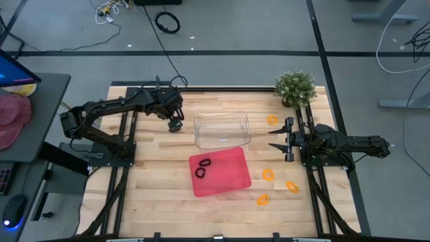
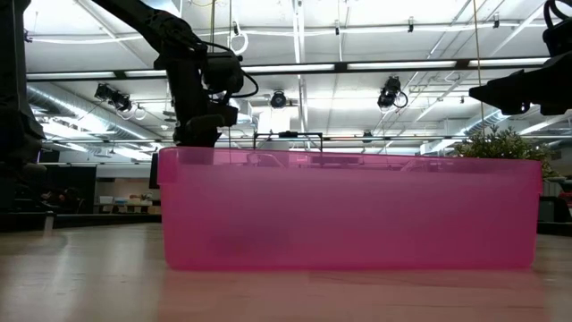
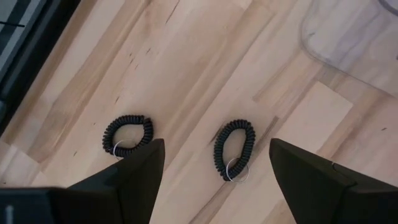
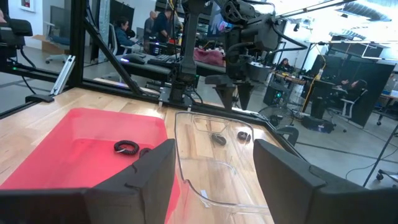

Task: Sort spring keychains
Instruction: Put the bottom black spring keychain into the red bin

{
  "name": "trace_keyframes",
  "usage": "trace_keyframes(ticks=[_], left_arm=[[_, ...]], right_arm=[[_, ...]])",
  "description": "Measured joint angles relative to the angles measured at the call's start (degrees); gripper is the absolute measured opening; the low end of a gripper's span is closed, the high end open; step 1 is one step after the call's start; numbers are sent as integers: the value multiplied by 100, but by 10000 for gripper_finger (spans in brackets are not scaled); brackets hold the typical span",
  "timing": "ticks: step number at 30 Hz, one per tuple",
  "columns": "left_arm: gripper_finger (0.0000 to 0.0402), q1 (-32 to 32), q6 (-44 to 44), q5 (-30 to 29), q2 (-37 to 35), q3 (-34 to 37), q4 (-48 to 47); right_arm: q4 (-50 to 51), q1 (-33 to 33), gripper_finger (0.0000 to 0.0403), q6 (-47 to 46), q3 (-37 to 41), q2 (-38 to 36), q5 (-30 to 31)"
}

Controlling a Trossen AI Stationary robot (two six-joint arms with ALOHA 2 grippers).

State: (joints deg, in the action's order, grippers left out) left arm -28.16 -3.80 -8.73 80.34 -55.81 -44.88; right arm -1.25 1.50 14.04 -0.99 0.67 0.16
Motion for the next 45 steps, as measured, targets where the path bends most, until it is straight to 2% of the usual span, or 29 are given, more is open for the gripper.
trace_keyframes(ticks=[33,45], left_arm=[[295,206,-170,-44,1133,-2,306],[295,206,-260,-42,1160,178,446]], right_arm=[[2,2,222,0,0,-1,0],[2,1,222,0,0,0,0]])
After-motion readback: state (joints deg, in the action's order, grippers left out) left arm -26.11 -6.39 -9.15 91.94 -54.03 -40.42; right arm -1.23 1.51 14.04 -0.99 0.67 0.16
